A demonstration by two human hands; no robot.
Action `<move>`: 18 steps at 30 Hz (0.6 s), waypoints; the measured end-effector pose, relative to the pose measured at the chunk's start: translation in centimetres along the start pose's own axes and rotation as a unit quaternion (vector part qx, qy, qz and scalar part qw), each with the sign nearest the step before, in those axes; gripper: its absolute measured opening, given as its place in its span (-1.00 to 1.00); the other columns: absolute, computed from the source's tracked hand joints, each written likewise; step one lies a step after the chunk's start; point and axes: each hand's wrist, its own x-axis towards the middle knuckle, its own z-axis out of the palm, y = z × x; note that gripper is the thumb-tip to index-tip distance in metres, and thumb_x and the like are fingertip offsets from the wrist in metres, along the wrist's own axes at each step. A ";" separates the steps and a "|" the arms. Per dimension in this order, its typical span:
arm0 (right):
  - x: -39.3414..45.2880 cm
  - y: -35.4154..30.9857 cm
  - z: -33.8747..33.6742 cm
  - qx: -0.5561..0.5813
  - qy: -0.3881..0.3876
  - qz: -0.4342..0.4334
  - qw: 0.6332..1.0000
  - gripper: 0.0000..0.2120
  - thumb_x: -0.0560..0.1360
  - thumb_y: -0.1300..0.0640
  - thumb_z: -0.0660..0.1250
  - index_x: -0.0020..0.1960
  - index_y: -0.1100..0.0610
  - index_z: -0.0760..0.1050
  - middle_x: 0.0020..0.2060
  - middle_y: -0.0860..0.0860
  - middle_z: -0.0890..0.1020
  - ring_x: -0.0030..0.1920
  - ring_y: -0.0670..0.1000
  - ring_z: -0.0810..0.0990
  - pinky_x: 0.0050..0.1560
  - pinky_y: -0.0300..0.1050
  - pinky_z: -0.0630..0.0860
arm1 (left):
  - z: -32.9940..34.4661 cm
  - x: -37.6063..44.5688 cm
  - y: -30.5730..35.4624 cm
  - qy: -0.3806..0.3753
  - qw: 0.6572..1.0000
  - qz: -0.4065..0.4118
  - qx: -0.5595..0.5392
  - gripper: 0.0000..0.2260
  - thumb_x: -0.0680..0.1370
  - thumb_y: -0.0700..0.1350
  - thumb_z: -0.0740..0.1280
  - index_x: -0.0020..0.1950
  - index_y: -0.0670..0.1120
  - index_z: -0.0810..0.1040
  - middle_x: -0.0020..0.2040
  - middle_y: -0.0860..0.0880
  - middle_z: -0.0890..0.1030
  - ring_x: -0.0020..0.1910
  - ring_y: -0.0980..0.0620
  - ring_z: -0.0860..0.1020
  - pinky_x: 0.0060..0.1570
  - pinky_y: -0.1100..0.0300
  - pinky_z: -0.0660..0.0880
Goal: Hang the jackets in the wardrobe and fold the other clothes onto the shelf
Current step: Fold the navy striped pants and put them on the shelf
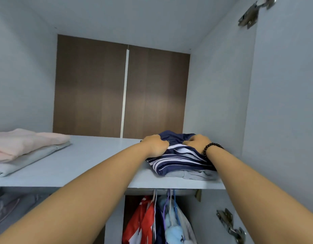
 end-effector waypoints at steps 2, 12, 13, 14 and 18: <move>-1.1 -0.6 -0.5 0.020 0.033 -0.011 0.999 -0.65 0.52 0.07 0.27 0.09 0.34 0.59 0.05 0.26 0.63 0.07 0.21 0.57 0.03 -0.02 0.50 | -1.2 -1.8 0.4 0.032 0.999 -0.017 -0.002 -0.74 0.56 -0.02 0.15 0.15 -0.12 0.48 0.06 -0.11 0.54 -0.02 -0.11 0.47 -0.12 0.14 0.37; -9.9 -4.9 -2.2 0.041 0.058 -0.126 0.989 -0.80 0.52 0.16 0.27 0.09 0.11 0.60 0.11 0.08 0.63 0.10 0.08 0.55 0.04 -0.18 0.44 | -5.6 -11.7 -1.1 0.076 0.995 -0.049 0.043 -0.90 0.56 -0.17 0.21 -0.05 -0.17 0.49 -0.01 -0.16 0.53 -0.08 -0.10 0.41 -0.08 0.13 0.39; -11.2 -5.4 -2.4 0.018 0.045 -0.139 0.989 -0.72 0.53 0.13 0.28 0.21 0.12 0.55 0.19 0.07 0.59 0.18 0.09 0.52 0.13 -0.15 0.43 | -6.0 -12.7 -1.3 0.081 0.994 -0.048 0.048 -0.93 0.56 -0.17 0.21 -0.07 -0.14 0.46 -0.03 -0.16 0.52 -0.09 -0.09 0.40 -0.08 0.13 0.38; -12.6 -5.8 -2.5 -0.013 0.032 -0.153 0.988 -0.65 0.53 0.10 0.28 0.30 0.11 0.49 0.25 0.07 0.55 0.22 0.10 0.50 0.18 -0.13 0.41 | -6.4 -13.9 -1.4 0.087 0.994 -0.048 0.048 -0.96 0.56 -0.18 0.21 -0.07 -0.13 0.43 -0.04 -0.14 0.49 -0.10 -0.08 0.39 -0.09 0.14 0.37; -18.5 -7.4 -1.8 -0.072 0.021 -0.204 0.976 -0.61 0.50 0.03 0.29 0.31 0.05 0.45 0.21 0.04 0.56 0.05 0.04 0.51 0.02 -0.15 0.45 | -7.7 -20.3 -3.2 0.093 0.993 -0.052 0.044 -0.80 0.57 -0.13 0.22 0.18 -0.09 0.48 0.17 -0.12 0.51 0.09 -0.10 0.49 0.00 0.18 0.35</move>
